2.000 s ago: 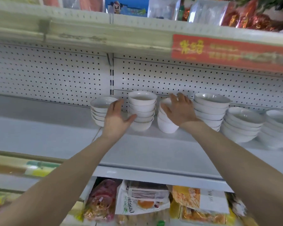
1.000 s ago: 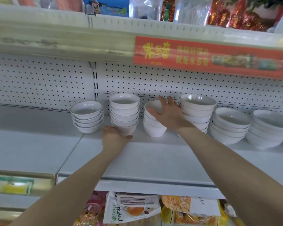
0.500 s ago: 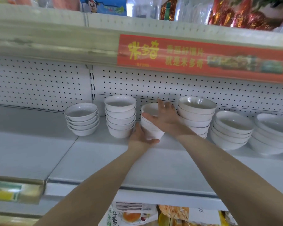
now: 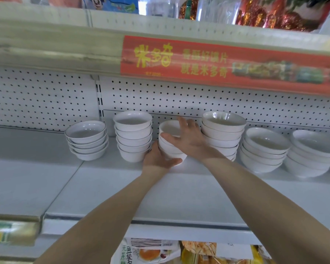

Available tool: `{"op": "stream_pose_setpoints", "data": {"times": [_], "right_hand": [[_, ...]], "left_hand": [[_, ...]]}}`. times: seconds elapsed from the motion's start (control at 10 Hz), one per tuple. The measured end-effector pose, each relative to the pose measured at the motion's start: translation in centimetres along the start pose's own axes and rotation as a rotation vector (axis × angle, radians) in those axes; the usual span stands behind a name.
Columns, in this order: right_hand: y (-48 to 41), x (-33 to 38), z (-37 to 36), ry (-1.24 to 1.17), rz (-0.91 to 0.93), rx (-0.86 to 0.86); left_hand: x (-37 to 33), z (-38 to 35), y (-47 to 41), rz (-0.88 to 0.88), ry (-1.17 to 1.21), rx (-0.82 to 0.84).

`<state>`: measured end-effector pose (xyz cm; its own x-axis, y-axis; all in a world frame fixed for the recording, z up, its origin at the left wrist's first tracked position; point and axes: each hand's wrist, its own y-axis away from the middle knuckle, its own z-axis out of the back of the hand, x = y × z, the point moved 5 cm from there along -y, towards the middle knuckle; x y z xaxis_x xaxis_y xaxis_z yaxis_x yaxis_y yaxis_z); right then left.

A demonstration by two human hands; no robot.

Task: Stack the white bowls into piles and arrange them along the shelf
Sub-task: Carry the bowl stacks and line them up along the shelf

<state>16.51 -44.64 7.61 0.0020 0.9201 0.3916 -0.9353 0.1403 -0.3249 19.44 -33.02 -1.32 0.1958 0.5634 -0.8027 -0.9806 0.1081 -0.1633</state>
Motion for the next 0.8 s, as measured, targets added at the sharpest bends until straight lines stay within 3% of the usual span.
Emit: {"op": "stream_pose_setpoints", "data": {"times": [0.6,0.8], "right_hand": [[0.8,0.8,0.7,0.166,0.064,-0.036],[3.4,1.9,1.9,0.31,0.282,-0.107]], "left_hand": [[0.8,0.1,1.0,-0.066,-0.004,0.12],[0.3,2.5,3.8,-0.189,-0.359,0.207]]}}
